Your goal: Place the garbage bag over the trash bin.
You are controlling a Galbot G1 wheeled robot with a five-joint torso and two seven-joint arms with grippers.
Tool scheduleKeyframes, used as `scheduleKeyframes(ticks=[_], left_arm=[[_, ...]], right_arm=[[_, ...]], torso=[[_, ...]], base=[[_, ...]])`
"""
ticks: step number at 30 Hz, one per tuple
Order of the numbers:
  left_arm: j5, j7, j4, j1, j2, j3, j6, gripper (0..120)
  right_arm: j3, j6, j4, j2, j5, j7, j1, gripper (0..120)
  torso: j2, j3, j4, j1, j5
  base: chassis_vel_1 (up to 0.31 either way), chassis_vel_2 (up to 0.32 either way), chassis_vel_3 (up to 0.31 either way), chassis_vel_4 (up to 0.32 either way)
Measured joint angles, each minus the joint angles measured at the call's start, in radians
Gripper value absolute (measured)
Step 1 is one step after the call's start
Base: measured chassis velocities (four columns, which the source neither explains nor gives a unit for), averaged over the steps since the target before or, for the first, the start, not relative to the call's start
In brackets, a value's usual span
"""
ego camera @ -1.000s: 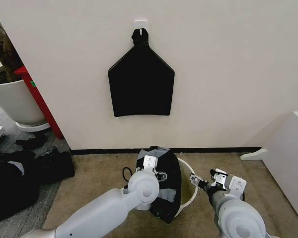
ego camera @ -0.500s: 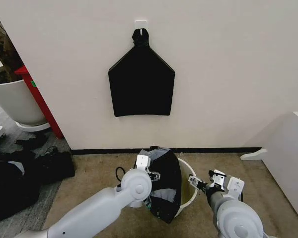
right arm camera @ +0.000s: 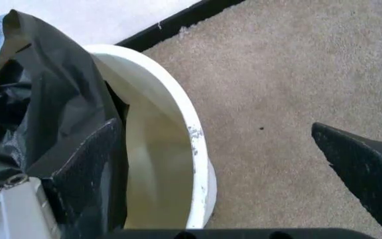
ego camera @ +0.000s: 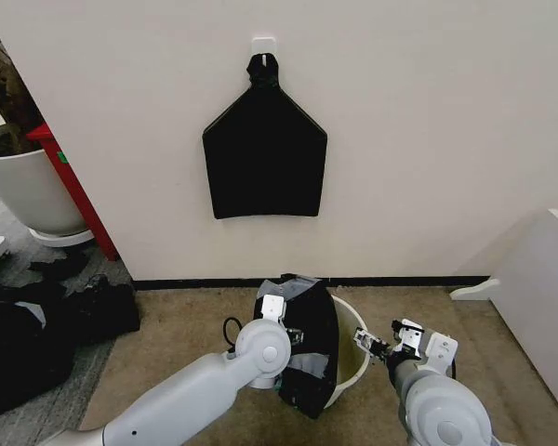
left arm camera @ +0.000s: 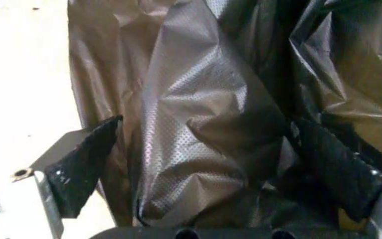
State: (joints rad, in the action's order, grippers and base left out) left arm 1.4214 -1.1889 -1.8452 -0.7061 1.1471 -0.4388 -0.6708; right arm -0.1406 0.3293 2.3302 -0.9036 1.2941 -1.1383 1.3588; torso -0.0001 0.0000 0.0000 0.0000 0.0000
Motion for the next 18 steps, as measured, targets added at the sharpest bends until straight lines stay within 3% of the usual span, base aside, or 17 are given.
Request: scheduleKeyframes(ticks=[4, 12, 18], left_arm=[[-0.003, 0.002, 0.015, 0.000, 0.008, -0.006, 0.015, 90], [-0.007, 0.000, 0.027, -0.003, 0.019, -0.019, 0.037, 56], [-0.006, -0.001, 0.024, 0.001, 0.022, -0.022, 0.041, 39]], right_arm=[[0.000, 0.000, 0.000, 0.000, 0.000, -0.003, 0.000, 100], [0.000, 0.000, -0.005, 0.000, -0.011, -0.006, 0.001, 100], [0.000, 0.000, -0.007, 0.001, -0.013, -0.006, 0.001, 100]], torso=[[0.000, 0.000, 0.0001, 0.000, 0.0001], [0.000, 0.000, 0.0002, 0.000, 0.0001], [0.000, 0.000, 0.0001, 0.000, -0.0001]], base=[[0.000, 0.000, 0.000, 0.000], [0.000, 0.000, 0.000, 0.000], [0.000, 0.000, 0.000, 0.000]])
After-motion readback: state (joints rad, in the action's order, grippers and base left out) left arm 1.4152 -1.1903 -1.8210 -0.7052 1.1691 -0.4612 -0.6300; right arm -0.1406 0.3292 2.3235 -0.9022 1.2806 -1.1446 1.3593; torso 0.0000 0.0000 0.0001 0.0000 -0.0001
